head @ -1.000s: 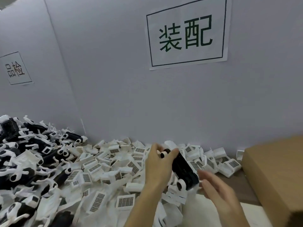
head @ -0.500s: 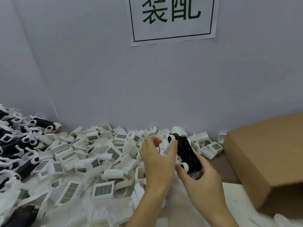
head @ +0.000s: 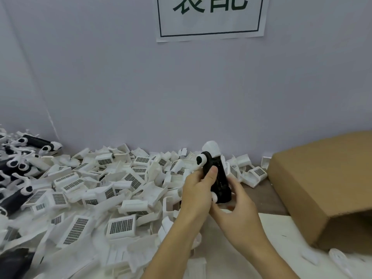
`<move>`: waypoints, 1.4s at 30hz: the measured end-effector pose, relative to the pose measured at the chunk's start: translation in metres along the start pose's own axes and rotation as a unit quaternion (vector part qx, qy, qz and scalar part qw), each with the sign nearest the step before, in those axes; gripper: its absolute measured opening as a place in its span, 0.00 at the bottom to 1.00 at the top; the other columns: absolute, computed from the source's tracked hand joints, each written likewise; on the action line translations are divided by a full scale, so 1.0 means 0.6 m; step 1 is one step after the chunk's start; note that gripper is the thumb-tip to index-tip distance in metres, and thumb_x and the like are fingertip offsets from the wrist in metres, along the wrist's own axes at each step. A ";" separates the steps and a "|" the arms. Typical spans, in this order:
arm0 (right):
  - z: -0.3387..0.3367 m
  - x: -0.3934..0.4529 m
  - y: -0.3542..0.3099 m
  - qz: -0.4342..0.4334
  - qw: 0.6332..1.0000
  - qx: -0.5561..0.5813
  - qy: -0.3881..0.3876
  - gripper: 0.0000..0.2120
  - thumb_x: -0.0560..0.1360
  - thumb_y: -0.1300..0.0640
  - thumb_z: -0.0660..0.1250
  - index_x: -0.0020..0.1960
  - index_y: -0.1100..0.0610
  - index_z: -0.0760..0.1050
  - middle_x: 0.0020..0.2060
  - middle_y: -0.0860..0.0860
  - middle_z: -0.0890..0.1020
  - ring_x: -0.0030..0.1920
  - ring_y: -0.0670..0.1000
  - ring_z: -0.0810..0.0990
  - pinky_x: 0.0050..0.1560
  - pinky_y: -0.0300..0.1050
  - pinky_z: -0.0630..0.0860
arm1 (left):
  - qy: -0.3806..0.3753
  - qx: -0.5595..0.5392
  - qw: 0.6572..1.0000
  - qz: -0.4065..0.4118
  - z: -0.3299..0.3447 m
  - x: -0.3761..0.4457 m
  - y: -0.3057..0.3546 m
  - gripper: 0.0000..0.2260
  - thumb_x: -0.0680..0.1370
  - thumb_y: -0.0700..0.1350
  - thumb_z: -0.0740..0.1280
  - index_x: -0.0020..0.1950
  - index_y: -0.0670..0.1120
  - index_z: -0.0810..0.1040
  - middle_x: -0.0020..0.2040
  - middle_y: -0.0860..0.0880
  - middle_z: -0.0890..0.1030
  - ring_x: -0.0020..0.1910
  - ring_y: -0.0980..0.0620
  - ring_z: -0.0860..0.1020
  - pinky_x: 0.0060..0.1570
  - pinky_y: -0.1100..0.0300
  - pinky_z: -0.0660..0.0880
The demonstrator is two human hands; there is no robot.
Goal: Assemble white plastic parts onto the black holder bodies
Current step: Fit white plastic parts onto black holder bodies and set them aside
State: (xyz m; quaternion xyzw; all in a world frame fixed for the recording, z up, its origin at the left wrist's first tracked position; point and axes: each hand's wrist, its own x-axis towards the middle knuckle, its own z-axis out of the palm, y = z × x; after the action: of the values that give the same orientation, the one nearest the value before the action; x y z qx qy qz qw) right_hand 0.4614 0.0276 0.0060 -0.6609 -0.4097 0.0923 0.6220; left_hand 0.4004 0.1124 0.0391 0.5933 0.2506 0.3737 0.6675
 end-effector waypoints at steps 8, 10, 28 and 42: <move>-0.011 0.008 0.009 0.032 0.999 -0.034 0.002 0.10 0.68 0.60 0.76 0.43 0.48 0.79 0.36 0.41 0.85 0.37 0.40 0.83 0.32 0.30 0.73 | -0.051 0.070 0.995 0.043 0.016 -0.009 -0.004 0.08 0.82 0.42 0.66 0.55 0.49 0.85 0.50 0.52 0.87 0.52 0.57 0.84 0.54 0.63 0.78; -0.012 0.008 0.008 0.025 0.998 -0.063 0.010 0.07 0.66 0.58 0.76 0.38 0.50 0.79 0.32 0.41 0.84 0.34 0.39 0.81 0.30 0.30 0.71 | -0.055 0.065 0.995 0.053 0.017 -0.009 -0.003 0.07 0.81 0.42 0.67 0.54 0.45 0.85 0.49 0.47 0.87 0.52 0.50 0.84 0.56 0.56 0.79; -0.052 0.020 0.002 0.012 0.990 0.102 -0.100 0.24 0.68 0.64 0.65 0.63 0.52 0.77 0.56 0.48 0.85 0.61 0.46 0.81 0.54 0.43 0.81 | -0.015 0.150 0.982 0.113 0.012 -0.003 -0.022 0.07 0.73 0.40 0.75 0.47 0.51 0.85 0.42 0.54 0.85 0.45 0.53 0.82 0.49 0.55 0.80; -0.062 0.042 0.016 0.040 0.979 0.161 0.121 0.11 0.67 0.60 0.80 0.46 0.50 0.82 0.37 0.48 0.86 0.39 0.47 0.86 0.36 0.41 0.82 | -0.107 0.341 0.914 0.190 0.025 -0.018 -0.029 0.09 0.76 0.43 0.69 0.52 0.56 0.81 0.44 0.57 0.84 0.46 0.56 0.80 0.57 0.44 0.74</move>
State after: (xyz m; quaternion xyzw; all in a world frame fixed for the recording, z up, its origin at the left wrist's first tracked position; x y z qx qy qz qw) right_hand 0.5053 0.0173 0.0148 -0.5740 -0.2842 0.1008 0.7613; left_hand 0.4089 0.0944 0.0234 0.8579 0.1720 0.3196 0.3636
